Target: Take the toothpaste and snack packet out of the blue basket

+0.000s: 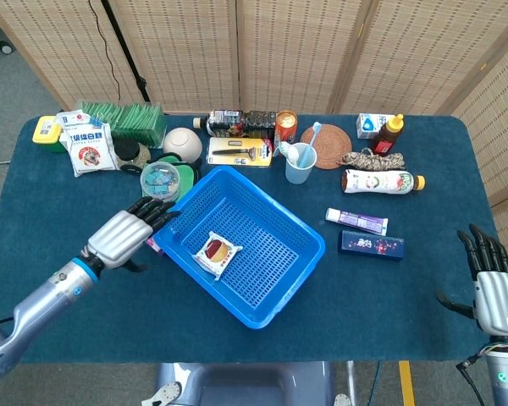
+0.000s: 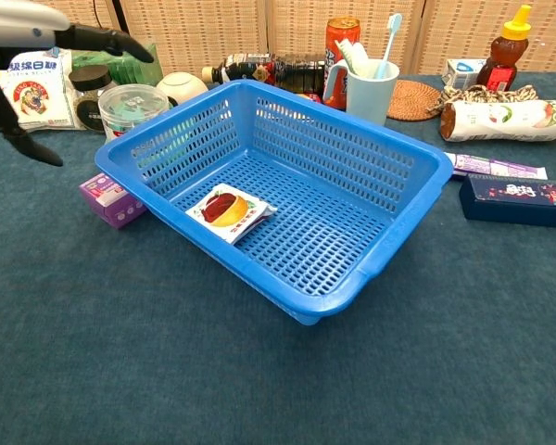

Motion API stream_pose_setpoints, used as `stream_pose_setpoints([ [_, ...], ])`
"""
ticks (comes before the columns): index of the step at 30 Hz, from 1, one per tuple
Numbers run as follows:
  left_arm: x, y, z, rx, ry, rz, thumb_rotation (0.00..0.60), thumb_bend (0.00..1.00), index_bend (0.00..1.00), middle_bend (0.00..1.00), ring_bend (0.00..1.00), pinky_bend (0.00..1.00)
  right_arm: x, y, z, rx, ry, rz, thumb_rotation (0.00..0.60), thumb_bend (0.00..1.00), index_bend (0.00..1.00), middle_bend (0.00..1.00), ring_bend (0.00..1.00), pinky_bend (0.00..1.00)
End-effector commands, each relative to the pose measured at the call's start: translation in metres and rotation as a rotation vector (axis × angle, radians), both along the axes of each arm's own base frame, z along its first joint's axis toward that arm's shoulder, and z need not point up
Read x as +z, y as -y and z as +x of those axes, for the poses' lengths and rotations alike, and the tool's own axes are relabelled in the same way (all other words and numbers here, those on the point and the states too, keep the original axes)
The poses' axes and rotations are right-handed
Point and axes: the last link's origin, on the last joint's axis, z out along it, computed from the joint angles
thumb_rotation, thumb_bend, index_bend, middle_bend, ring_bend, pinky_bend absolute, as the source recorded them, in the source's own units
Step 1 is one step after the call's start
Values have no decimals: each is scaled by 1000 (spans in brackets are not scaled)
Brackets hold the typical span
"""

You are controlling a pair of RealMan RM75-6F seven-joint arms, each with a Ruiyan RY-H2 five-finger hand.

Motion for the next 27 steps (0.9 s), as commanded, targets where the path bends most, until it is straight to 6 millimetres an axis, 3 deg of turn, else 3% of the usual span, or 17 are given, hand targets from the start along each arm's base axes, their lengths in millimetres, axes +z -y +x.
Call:
stream_pose_setpoints([
  [1,-19,-18,38,-54,-13,-25,600,63,0,0,0,0,1,0,0,0,3,-3,600,0,10,0,0,46],
  [13,-94,-26,88,-63,-117,-109,600,64,0,0,0,0,3,-1,0,-2,21,1,600,0,9,0,0,46],
  [17,-114,-21,91,-62,-159,-130,600,64,0,0,0,0,4,-1,-1,-7,28,1,600,0,9,0,0,46],
  [27,-139,-21,96,-60,-201,-126,600,63,0,0,0,0,8,-2,0,-6,45,-13,600,0,9,0,0,46],
])
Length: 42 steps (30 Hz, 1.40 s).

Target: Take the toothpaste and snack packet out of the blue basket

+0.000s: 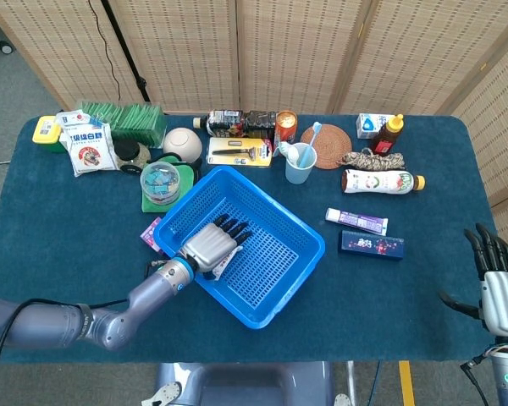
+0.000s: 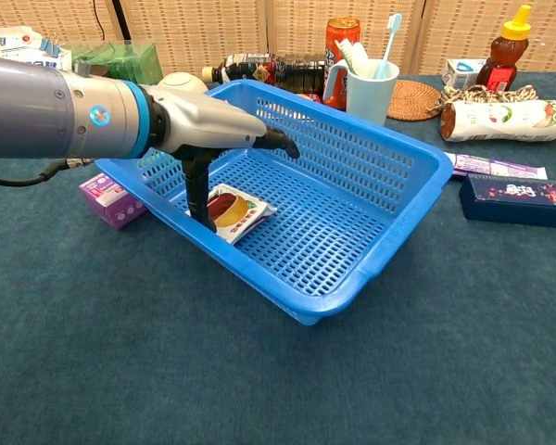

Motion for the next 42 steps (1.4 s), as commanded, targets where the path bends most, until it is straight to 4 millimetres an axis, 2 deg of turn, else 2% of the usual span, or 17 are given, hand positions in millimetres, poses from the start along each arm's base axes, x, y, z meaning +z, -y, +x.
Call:
stream_pose_setpoints([
  [1,-4,-3,2,-19,-23,17,600,64,0,0,0,0,1,0,0,1,3,-5,600,0,9,0,0,46],
  [6,-5,-7,1,-41,-72,30,600,64,0,0,0,0,1,0,-1,-6,8,-10,600,0,9,0,0,46],
  [19,-24,-7,1,-76,-155,11,600,64,0,0,0,0,2,1,0,-16,16,-20,600,0,9,0,0,38],
  [30,-32,-6,-8,-63,-177,18,600,64,0,0,0,1,4,1,-1,-18,39,-23,600,0,8,0,0,38],
  [34,-36,-7,-13,-61,-206,24,600,65,0,0,1,87,3,1,0,-17,44,-16,600,0,8,0,0,38],
  [37,-39,-6,-11,-58,-217,29,600,73,0,8,95,201,3,1,0,-15,44,-14,600,0,8,0,0,38],
  [38,-40,-5,-11,-54,-213,27,600,89,14,42,161,247,3,1,0,-15,45,-13,600,0,8,0,0,38],
  [40,-42,-5,-7,-65,-194,36,600,158,117,170,267,311,3,1,0,-15,50,-11,600,0,8,0,0,38],
  [42,-41,-6,-6,-75,-177,46,600,246,316,350,376,372,3,1,0,-15,52,-10,600,0,8,0,0,38],
])
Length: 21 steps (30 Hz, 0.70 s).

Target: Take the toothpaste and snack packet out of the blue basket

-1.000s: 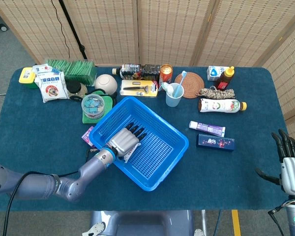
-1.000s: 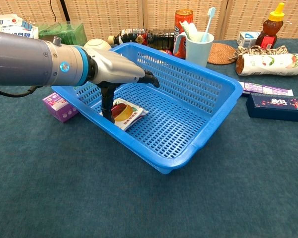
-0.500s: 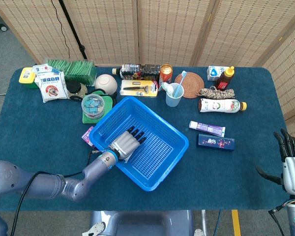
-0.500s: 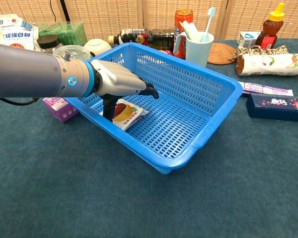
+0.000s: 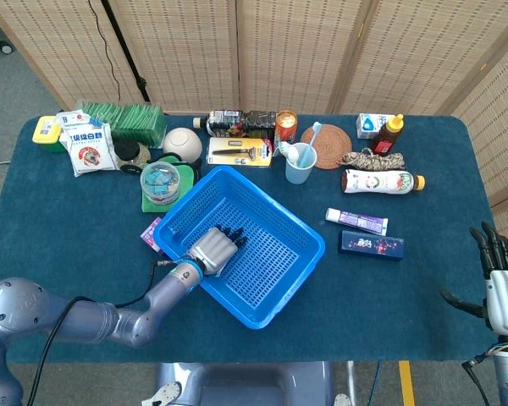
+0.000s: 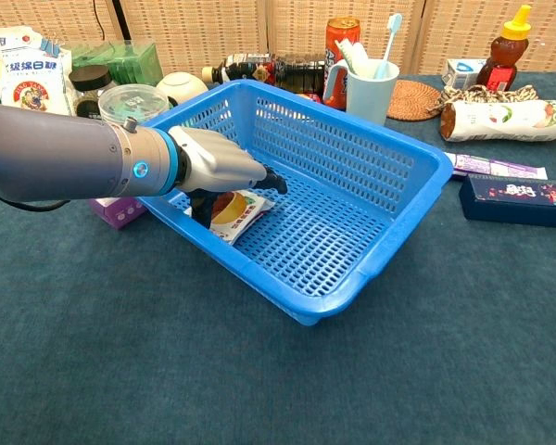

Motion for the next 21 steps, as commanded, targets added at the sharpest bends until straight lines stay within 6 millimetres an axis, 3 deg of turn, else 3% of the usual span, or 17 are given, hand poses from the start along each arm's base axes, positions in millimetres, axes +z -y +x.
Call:
stream_pose_setpoints([
  [1,-2,0,6,-35,34,17,600,265,361,389,404,385,0,0,0,0,2,2,600,0,8,0,0,38],
  [3,0,-2,7,-44,48,29,600,304,438,453,462,415,0,0,0,0,4,5,600,0,8,0,0,38],
  [6,3,-4,7,-46,63,42,600,321,473,480,486,421,0,0,0,0,6,6,600,0,8,0,0,38],
  [15,24,-9,17,-67,137,103,600,329,473,480,482,421,0,0,1,1,11,8,600,0,9,0,0,38],
  [21,58,-14,29,-65,229,165,600,331,474,480,478,421,0,0,1,0,14,6,600,0,9,0,0,38],
])
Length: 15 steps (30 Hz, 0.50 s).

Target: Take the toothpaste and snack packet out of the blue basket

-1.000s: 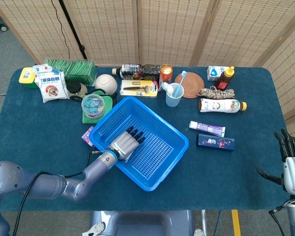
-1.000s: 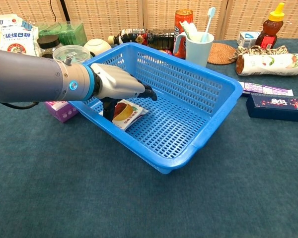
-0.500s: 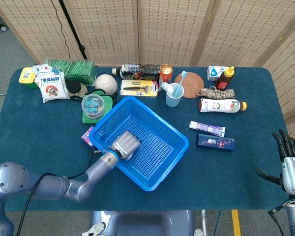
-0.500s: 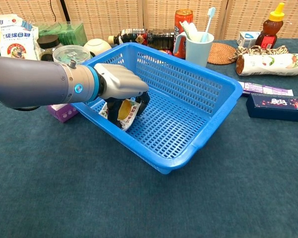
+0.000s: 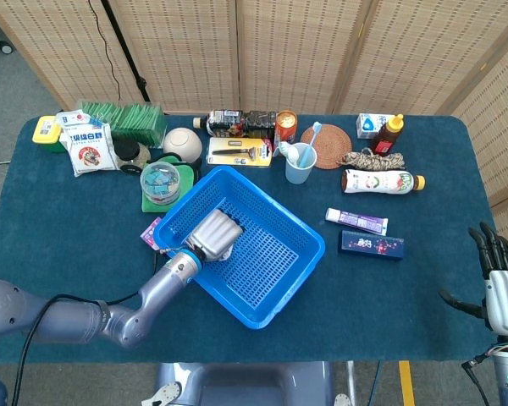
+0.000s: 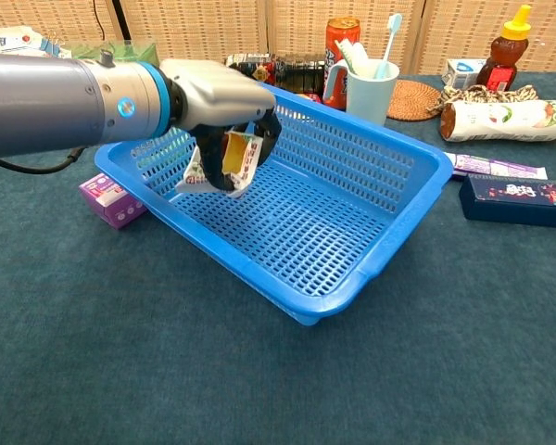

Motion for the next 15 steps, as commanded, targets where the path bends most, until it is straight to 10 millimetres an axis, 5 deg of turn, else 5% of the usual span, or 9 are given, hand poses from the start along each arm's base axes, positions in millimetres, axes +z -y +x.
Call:
stream_pose_setpoints([
  [1,24,-3,7,11,73,43,600,331,473,480,477,421,0,0,0,0,2,-1,600,0,9,0,0,38],
  [8,92,-12,5,49,196,160,600,330,473,474,467,421,1,-1,1,3,3,-4,600,0,10,0,0,38],
  [15,142,-7,-46,118,167,242,600,329,473,469,458,421,0,-2,3,5,2,-1,600,0,11,0,0,38],
])
